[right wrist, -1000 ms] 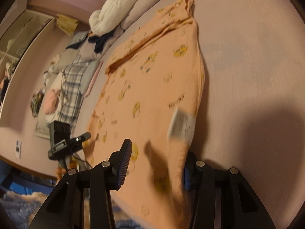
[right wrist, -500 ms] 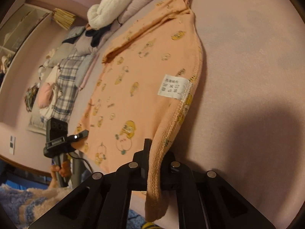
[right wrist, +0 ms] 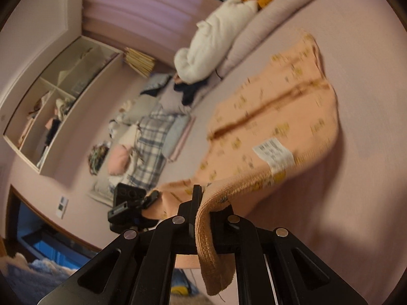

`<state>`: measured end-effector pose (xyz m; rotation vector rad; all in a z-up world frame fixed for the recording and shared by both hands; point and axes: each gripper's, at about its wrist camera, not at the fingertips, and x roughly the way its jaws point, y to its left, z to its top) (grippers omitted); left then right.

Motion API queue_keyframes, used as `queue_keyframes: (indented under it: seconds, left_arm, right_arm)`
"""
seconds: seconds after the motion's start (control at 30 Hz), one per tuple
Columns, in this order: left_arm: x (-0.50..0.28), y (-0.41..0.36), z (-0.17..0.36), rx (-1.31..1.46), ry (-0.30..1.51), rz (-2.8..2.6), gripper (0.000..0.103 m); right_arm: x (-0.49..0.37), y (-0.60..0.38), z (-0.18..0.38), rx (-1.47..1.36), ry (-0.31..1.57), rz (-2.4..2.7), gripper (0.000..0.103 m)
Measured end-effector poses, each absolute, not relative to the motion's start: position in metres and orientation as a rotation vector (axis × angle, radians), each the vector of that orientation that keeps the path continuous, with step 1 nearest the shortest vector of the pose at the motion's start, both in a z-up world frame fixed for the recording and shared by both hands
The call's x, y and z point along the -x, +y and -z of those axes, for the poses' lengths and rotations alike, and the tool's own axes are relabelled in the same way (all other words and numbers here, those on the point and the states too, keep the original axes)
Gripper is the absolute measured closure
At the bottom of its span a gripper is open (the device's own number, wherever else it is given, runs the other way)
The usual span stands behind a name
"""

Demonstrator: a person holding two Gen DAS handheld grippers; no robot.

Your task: Fold small clothes

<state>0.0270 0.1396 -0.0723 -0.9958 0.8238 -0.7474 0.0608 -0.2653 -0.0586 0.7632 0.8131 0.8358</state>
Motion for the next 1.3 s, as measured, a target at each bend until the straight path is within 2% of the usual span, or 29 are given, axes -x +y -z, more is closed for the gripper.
queue_keyframes:
  seconds: [0.37,0.67,1.1,1.23,1.27,1.3]
  left_arm:
    - [-0.111,0.148,0.053,1.024,0.718,0.705,0.100]
    - [-0.196,0.169,0.056,1.096,0.670,0.609,0.100]
    - [-0.286,0.178,0.103,1.160,0.837,0.425,0.100]
    - [-0.301,0.177,0.122,1.150,0.943,0.355,0.100]
    - [-0.302,0.177,0.122,1.136,0.956,0.358,0.099]
    - [-0.301,0.177,0.121,1.109,0.968,0.364,0.097]
  right_arm:
    - [-0.124,-0.287,0.040,-0.801,0.702,-0.741,0.096]
    - [-0.202,-0.287,0.041,-0.807,0.706,-0.653,0.096]
    - [-0.284,-0.314,0.097,-0.935,0.893,-0.443,0.096]
    - [-0.288,-0.313,0.108,-0.924,0.984,-0.406,0.095]
    - [-0.287,-0.313,0.107,-0.901,0.995,-0.408,0.094]
    - [-0.284,-0.313,0.105,-0.890,1.005,-0.422,0.089]
